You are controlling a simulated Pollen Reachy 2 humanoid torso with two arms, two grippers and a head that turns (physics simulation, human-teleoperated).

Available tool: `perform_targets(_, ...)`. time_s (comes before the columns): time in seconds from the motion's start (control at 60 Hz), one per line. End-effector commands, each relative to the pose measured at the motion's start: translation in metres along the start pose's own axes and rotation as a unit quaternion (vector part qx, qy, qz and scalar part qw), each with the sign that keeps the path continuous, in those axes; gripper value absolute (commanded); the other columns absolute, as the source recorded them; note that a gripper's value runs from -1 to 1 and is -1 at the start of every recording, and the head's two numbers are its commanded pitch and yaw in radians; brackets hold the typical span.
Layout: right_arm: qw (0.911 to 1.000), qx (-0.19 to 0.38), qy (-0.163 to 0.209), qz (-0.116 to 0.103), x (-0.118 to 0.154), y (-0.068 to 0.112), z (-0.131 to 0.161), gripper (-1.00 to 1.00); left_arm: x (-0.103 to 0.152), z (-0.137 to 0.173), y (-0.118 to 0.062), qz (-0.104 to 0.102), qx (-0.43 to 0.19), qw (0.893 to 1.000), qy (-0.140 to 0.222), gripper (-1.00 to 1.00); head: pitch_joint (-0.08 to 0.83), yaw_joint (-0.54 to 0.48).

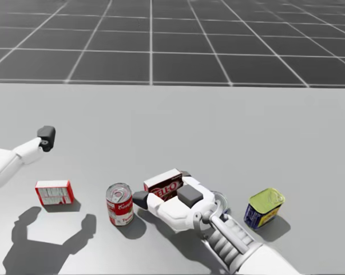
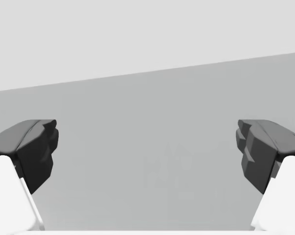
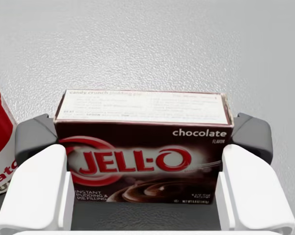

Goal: Grasp the pudding box and hold it up.

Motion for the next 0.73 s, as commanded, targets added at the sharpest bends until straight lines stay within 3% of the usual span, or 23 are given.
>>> perform_targets(0.017,0.9986,0.038,0.001,-0.036,-0.004,0.035,-0.004,1.0,-0.001,0.0,-0.001,-0.001,0.0,1.0,0.001,-1.0,0.383,-0.08)
perform_targets(0.2,0.9983,0.039,-0.017,-0.04,0.009,0.035,0.005,1.0,-0.001,0.001,0.0,0.0,-0.001,1.0,0.001,-1.0,0.313,-0.07)
perform_targets(0.483,0.9919,0.012,-0.12,-0.04,0.082,0.022,0.047,1.0,0.0,0.0,0.001,0.003,0.001,1.0,0.001,-1.0,0.312,-0.08)
perform_targets(0.567,0.9846,-0.005,-0.171,-0.034,0.104,0.018,0.065,1.0,0.0,0.0,0.001,0.002,0.001,1.0,0.001,-1.0,0.311,-0.08)
perform_targets(0.733,0.959,-0.042,-0.279,-0.029,0.16,0.007,0.12,1.0,-0.001,0.0,0.001,0.001,0.0,1.0,0.002,-1.0,0.31,-0.08)
